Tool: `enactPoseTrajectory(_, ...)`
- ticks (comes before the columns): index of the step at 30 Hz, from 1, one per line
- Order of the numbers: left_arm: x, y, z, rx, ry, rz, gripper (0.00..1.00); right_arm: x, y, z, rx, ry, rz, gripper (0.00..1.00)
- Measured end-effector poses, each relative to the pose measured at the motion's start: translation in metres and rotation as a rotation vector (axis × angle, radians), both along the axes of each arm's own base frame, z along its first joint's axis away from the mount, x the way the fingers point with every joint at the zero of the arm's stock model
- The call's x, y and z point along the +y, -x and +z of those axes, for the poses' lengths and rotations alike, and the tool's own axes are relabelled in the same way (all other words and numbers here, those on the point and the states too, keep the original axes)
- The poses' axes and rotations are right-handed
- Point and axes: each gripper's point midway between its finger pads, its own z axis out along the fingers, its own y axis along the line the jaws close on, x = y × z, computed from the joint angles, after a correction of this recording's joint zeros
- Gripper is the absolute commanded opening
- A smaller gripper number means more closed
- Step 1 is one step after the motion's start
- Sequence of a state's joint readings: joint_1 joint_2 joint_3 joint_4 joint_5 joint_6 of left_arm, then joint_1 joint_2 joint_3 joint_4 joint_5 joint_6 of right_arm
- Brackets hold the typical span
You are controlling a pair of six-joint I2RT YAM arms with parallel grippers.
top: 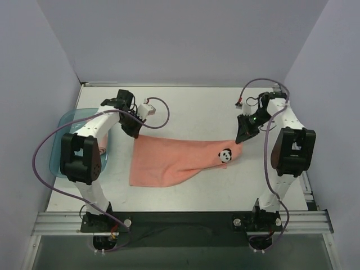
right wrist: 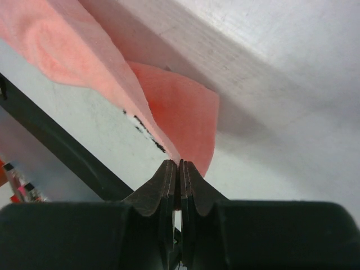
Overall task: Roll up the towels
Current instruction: Flatten the towel
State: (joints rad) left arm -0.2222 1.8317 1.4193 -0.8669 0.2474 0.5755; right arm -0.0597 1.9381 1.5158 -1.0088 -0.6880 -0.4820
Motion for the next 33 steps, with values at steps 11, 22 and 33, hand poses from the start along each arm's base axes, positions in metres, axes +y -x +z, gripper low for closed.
enactPoseTrajectory(11,-0.004,-0.021,0.122,-0.279,0.191,0.084,0.00,-0.020,-0.022,0.126,-0.435,0.078,-0.052,0.00)
enactPoseTrajectory(22,0.003,0.076,0.189,-0.498,0.289,0.046,0.00,-0.023,0.066,0.172,-0.631,0.151,-0.082,0.00)
enactPoseTrajectory(33,0.003,0.112,0.198,-0.503,0.342,0.079,0.00,-0.025,0.096,0.161,-0.610,0.180,-0.078,0.00)
